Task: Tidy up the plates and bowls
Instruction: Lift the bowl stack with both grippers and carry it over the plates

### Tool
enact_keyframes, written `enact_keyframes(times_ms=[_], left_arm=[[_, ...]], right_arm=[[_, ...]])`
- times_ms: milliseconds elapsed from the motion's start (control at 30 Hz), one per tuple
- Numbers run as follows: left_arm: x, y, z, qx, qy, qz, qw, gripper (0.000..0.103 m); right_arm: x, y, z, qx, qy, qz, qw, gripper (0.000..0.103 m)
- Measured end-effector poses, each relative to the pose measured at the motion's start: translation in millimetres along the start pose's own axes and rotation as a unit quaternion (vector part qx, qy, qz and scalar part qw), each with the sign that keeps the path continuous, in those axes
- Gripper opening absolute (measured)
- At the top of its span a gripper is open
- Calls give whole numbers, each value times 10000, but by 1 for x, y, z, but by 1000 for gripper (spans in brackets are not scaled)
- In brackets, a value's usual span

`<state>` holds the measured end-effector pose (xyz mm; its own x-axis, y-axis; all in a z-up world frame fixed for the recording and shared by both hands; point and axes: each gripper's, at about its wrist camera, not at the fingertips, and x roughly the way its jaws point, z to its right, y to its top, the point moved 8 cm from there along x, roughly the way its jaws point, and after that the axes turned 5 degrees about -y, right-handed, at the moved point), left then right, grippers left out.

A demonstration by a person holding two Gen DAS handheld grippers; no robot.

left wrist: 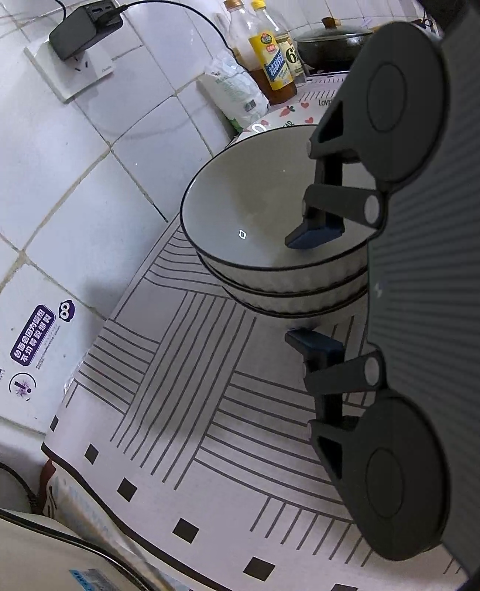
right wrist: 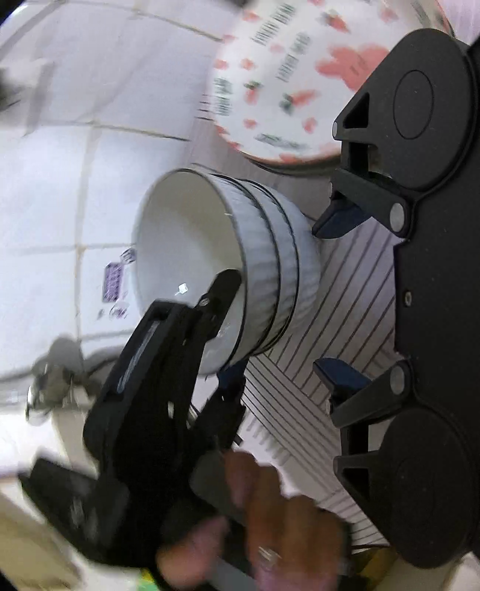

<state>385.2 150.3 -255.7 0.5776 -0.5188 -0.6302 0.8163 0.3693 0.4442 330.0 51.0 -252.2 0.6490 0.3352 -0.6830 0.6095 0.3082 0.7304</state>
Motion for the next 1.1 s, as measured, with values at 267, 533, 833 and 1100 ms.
enact_keyframes(times_ms=[267, 533, 833, 1100], left_arm=[[1, -1, -4, -190, -164, -54, 9997, 47], [2, -1, -6, -242, -283, -104, 9993, 47], [5, 0, -3, -87, -356, -158, 9992, 47], [6, 1, -5, -196, -405, -150, 9989, 47]], right_arm=[[-15, 10, 30, -1172, -393, 448, 9913, 98], [12, 17, 19, -2194, -78, 135, 9755, 99], [39, 26, 12, -2439, 20, 16, 9698, 103], [66, 25, 9, -2502, -27, -300, 9677, 103]])
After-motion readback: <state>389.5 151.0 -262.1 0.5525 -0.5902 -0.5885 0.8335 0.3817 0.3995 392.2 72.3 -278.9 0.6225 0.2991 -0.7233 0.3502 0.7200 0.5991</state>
